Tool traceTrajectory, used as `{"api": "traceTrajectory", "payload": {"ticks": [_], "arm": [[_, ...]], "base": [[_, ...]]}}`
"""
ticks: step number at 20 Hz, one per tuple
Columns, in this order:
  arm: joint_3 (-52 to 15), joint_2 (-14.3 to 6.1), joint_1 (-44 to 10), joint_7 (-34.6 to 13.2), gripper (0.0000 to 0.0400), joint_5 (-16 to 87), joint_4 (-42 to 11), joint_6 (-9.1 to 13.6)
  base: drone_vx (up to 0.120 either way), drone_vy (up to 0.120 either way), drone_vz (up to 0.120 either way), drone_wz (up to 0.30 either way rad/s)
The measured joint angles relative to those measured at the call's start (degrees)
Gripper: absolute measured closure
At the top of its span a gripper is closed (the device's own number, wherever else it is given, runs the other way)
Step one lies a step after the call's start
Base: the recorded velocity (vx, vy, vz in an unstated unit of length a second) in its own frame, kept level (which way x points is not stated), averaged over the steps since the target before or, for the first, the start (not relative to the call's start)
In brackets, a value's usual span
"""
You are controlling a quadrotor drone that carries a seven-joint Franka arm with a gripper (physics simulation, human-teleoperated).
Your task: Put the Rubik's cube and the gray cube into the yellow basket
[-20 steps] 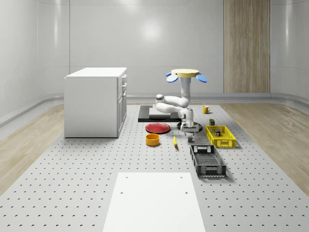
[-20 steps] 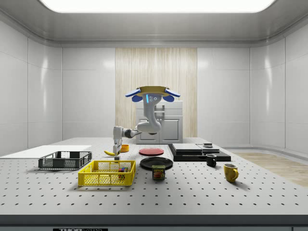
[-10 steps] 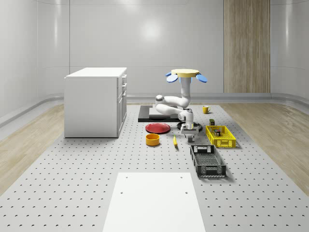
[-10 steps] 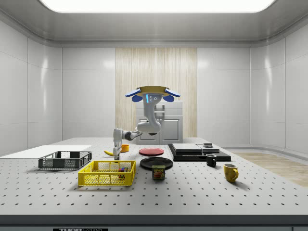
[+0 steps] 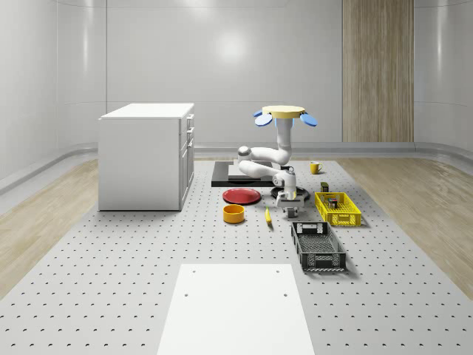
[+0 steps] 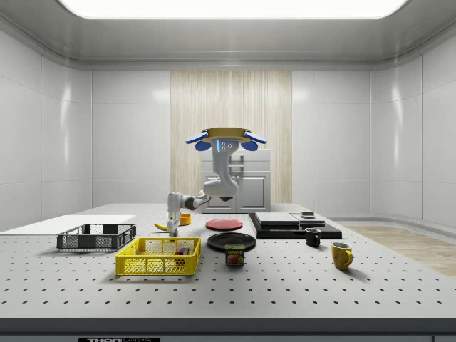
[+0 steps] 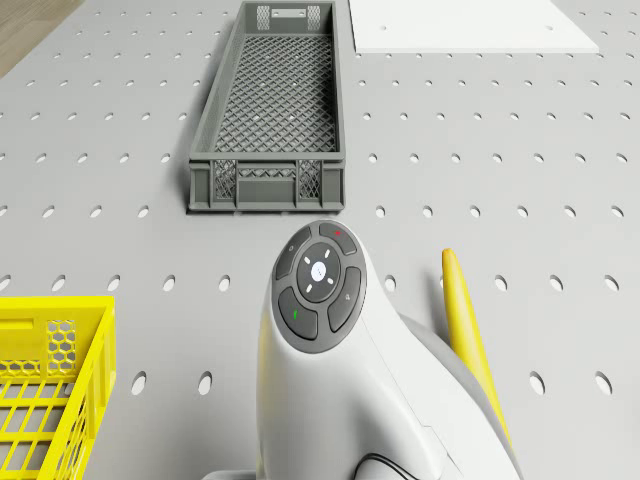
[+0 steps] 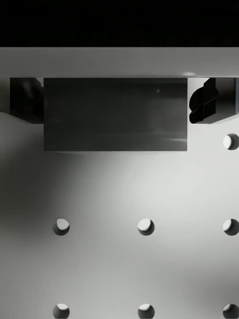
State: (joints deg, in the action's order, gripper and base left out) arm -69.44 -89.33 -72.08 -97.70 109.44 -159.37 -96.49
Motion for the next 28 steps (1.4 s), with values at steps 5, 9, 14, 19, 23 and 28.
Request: {"api": "traceTrajectory", "payload": {"ticks": [5,9,14,19,23,28], "arm": [[0.18,0.25,0.05,0.06,0.0114,0.25,0.04,0.16],[0.24,0.43,0.12,0.11,0.0136,0.37,0.05,0.31],[0.28,0.64,0.20,0.17,0.0146,0.48,0.04,0.50],[0.30,0.84,0.27,0.23,0.0148,0.57,0.03,0.69],[-0.55,0.96,0.53,0.28,0.0149,-0.18,-0.29,1.18],[-3.98,0.98,1.22,0.33,0.0150,-3.34,-1.33,2.63]], "base": [[0.000,0.000,0.000,0.000],[0.000,0.000,0.000,0.000],[0.000,0.000,0.000,0.000],[0.000,0.000,0.000,0.000],[0.000,0.000,0.000,0.000],[0.000,0.000,0.064,0.000]]}}
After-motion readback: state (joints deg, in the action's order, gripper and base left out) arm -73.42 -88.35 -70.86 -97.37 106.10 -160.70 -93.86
